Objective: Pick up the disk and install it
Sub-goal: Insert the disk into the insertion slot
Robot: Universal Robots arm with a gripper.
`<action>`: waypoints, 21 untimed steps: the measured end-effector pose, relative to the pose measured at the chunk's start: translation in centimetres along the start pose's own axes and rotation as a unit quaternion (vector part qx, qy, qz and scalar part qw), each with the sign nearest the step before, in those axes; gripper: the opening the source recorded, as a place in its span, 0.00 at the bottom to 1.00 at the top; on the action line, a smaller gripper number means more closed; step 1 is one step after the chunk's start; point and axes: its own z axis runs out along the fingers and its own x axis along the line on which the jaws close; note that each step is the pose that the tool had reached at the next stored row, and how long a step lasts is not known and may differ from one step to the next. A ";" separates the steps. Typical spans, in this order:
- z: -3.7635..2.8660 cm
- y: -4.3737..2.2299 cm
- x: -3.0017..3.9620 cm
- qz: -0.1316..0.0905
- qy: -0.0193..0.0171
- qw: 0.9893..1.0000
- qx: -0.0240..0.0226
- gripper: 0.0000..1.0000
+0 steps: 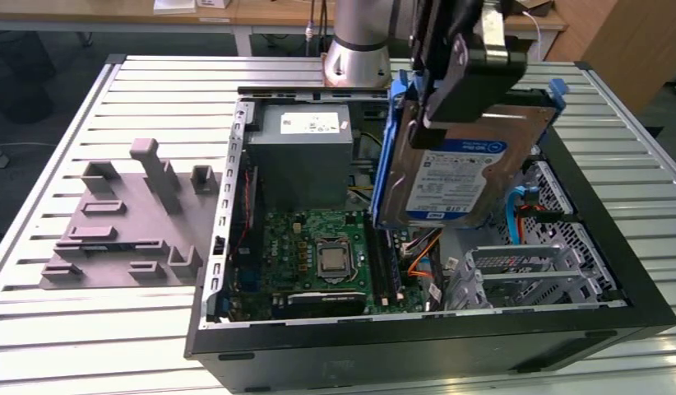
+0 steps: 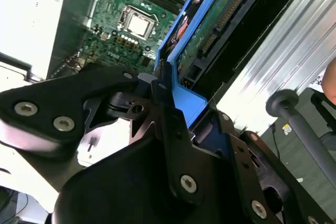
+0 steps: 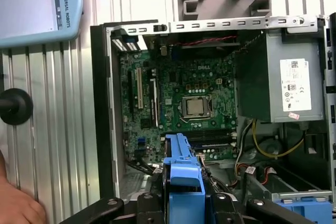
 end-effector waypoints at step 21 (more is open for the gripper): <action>1.45 -5.09 1.46 -0.001 0.000 1.000 0.000 0.36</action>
